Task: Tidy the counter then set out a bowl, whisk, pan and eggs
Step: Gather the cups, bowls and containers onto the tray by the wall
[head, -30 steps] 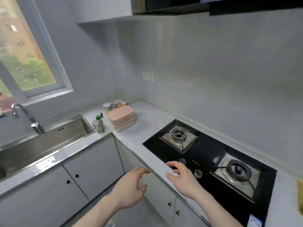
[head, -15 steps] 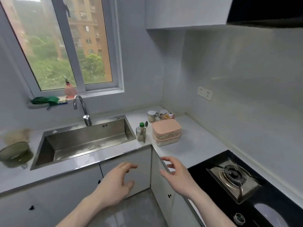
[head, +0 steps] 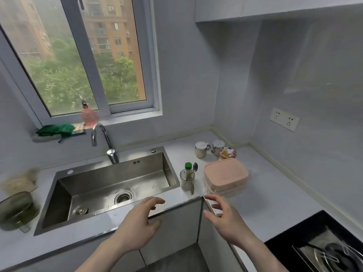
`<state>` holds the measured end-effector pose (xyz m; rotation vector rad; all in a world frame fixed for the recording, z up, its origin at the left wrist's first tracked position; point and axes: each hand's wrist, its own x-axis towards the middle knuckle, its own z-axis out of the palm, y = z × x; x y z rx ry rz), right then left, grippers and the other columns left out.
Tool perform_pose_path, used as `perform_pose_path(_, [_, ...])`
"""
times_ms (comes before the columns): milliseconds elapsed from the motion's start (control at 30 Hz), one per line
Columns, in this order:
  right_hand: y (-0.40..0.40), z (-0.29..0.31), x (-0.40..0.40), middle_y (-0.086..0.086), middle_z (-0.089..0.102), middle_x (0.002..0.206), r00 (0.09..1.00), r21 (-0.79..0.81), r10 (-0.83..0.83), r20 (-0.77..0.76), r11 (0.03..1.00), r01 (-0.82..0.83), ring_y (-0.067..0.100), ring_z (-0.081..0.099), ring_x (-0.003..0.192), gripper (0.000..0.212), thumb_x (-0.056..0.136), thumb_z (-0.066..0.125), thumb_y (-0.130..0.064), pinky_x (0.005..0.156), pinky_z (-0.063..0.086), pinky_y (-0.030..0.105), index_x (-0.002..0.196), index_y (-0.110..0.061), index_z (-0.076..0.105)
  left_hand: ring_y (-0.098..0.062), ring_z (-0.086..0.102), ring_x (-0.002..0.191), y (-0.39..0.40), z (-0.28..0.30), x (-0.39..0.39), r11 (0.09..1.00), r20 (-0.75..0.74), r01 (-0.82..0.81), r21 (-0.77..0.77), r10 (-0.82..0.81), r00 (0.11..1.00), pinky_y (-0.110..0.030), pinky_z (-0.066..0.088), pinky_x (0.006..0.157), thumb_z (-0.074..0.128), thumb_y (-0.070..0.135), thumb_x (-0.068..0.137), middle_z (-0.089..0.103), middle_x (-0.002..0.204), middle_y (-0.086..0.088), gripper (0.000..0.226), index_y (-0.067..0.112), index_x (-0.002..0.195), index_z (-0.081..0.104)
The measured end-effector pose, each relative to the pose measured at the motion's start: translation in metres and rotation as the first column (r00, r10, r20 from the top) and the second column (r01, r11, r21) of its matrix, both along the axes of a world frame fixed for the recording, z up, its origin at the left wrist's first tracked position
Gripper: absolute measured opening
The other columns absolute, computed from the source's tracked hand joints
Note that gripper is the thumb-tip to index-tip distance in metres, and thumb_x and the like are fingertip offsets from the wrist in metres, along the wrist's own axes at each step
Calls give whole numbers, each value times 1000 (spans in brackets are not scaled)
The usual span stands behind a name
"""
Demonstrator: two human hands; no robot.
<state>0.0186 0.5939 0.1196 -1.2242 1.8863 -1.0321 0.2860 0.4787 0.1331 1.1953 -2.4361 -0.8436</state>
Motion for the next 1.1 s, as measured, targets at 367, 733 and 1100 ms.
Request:
perform_pose_path(367, [-93,-34,-7,-29,52,129,983,151,-184,13,972,180,-10,52,113,40,94,65,-32,86,43,11,130,-45,53,9,54,109,-168,-31,-51,982,2,182,57,-182,983,-19,46,95,64,31,90,53,126,31,40,42,128,55])
perform_pose_path(733, [-170,-68,-6,-18,56,132,946,324,-320,41,900,291,-5,67,87,43,93,65,-33,73,46,13,134,-38,53,0,57,105,-302,-57,-128,936,64,323,138,-334,940,-21,47,86,63,20,88,59,119,15,42,32,128,60])
perform_pose_path(1100, [-257,-124,-55,-7,58,135,967,550,-251,-50,801,237,14,57,123,59,89,58,-53,102,44,29,140,-25,48,-20,60,120,-346,-115,-236,891,316,411,194,-453,834,-30,47,101,52,6,90,40,151,2,61,26,147,42])
